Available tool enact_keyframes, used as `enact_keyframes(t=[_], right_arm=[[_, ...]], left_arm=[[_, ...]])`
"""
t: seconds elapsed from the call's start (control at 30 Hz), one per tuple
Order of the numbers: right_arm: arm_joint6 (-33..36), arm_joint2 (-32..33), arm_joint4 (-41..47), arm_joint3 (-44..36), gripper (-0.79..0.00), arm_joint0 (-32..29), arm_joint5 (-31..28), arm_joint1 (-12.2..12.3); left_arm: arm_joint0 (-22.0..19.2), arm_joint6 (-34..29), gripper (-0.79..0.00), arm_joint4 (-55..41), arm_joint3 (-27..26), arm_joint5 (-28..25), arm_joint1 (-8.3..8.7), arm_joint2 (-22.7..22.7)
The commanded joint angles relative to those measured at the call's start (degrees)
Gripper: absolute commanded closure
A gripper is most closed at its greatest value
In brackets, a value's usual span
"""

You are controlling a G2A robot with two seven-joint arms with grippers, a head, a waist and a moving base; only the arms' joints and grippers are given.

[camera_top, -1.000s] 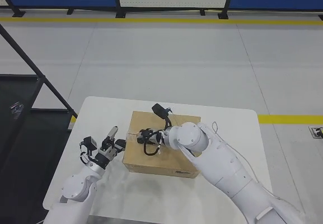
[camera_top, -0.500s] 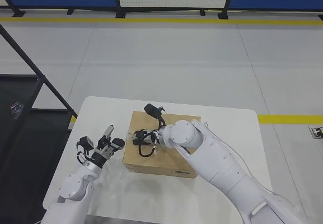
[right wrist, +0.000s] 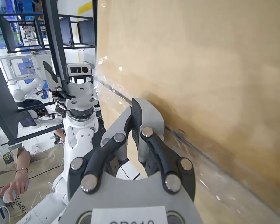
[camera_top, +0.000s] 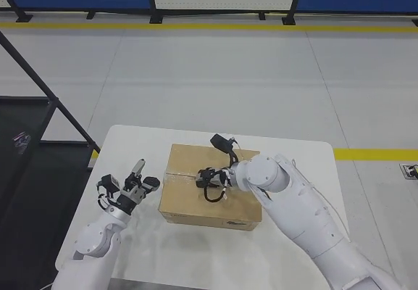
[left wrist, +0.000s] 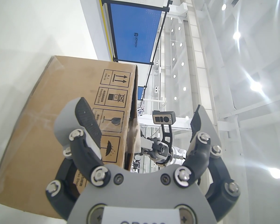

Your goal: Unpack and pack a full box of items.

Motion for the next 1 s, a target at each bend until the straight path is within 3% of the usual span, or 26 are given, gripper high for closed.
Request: enact_keyframes(t=[0.0, 0.43, 0.97], right_arm=[[0.91, 1.97, -1.34, -1.68, 0.0, -1.47, 0.88, 0.95], [5.77, 16.66, -7.12, -13.66, 0.0, -12.49, 2.99, 6.63], [6.33, 31.62, -6.95, -22.81, 0.0, -23.45, 3.19, 10.69]], left_arm=[[-0.14, -0.07, -0.785, 0.03, -0.03, 0.1, -0.02, 0.09], [-0.69, 0.32, -0.785, 0.36, -0.69, 0.61, 0.07, -0.48], [-0.71, 0.74, -0.785, -0.69, -1.89, 0.25, 0.51, -3.39]])
